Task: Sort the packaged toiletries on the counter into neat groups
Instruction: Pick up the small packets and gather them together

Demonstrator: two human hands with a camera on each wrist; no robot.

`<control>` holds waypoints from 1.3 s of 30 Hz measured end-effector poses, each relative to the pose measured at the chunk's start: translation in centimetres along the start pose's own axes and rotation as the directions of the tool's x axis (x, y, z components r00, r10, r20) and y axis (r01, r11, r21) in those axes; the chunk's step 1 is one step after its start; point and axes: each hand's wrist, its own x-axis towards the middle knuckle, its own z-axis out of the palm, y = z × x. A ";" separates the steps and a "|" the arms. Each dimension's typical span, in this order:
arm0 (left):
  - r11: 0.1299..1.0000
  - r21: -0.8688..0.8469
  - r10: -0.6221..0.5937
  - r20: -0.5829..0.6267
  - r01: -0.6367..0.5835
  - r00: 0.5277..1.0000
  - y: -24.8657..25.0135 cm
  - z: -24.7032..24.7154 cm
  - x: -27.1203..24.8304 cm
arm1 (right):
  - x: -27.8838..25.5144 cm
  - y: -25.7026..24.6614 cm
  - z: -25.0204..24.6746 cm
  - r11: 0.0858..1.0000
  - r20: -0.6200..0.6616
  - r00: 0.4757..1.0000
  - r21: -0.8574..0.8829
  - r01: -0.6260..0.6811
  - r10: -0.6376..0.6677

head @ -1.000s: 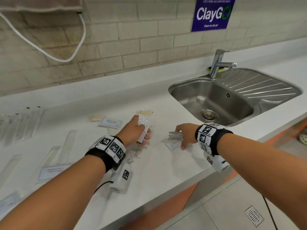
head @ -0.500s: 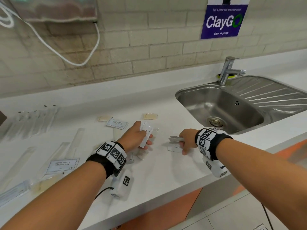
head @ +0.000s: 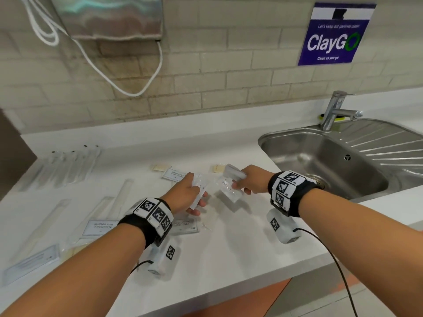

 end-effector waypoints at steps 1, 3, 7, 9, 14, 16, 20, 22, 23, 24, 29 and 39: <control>1.000 -0.003 -0.001 -0.008 0.001 1.000 0.0 -0.4 0.1 | 0.3 -0.6 -0.1 1.000 0.000 1.000 0.022 0.012 -0.012; 1.000 -0.017 0.002 -0.023 -0.002 1.000 0.1 -1.4 0.1 | 0.8 -1.9 0.0 0.998 0.001 0.999 0.040 0.047 -0.047; 0.999 -0.025 0.018 -0.062 -0.019 0.998 0.2 -4.1 0.1 | 2.6 -5.0 0.4 0.992 0.015 0.992 0.048 0.121 -0.121; 0.999 -0.024 0.024 -0.088 -0.026 0.996 0.1 -5.9 0.2 | 3.8 -6.6 0.7 0.987 0.015 0.991 0.094 0.131 -0.133; 0.997 -0.066 0.038 -0.174 -0.050 0.984 0.4 -10.8 1.5 | 6.4 -11.5 1.8 0.954 0.015 0.985 0.254 0.162 -0.171; 0.991 -0.114 0.050 -0.199 -0.074 0.979 0.9 -12.0 2.2 | 7.3 -13.3 2.5 0.932 0.031 0.977 0.308 0.193 -0.212; 0.989 -0.103 0.092 -0.156 -0.109 0.983 1.0 -14.3 3.5 | 9.5 -16.4 4.2 0.903 0.078 0.959 0.367 0.225 -0.271; 0.989 -0.074 0.112 -0.154 -0.125 0.982 0.4 -15.3 4.0 | 10.5 -17.4 4.9 0.883 0.157 0.936 0.410 0.228 -0.314; 0.990 -0.067 0.112 -0.169 -0.125 0.979 0.0 -15.9 4.2 | 10.8 -17.9 5.1 0.874 0.187 0.925 0.430 0.226 -0.331; 0.990 -0.071 0.107 -0.188 -0.122 0.976 -0.4 -16.5 4.3 | 11.2 -18.3 5.4 0.865 0.192 0.925 0.454 0.213 -0.328; 0.975 -0.213 0.014 -0.235 -0.065 0.972 -2.1 -19.2 4.4 | 12.9 -19.2 6.0 0.827 0.138 0.983 0.561 0.026 -0.124; 0.995 -0.071 0.043 -0.284 -0.065 0.958 -2.7 -22.7 4.6 | 14.9 -20.4 7.5 0.924 0.247 0.916 0.301 0.237 -0.316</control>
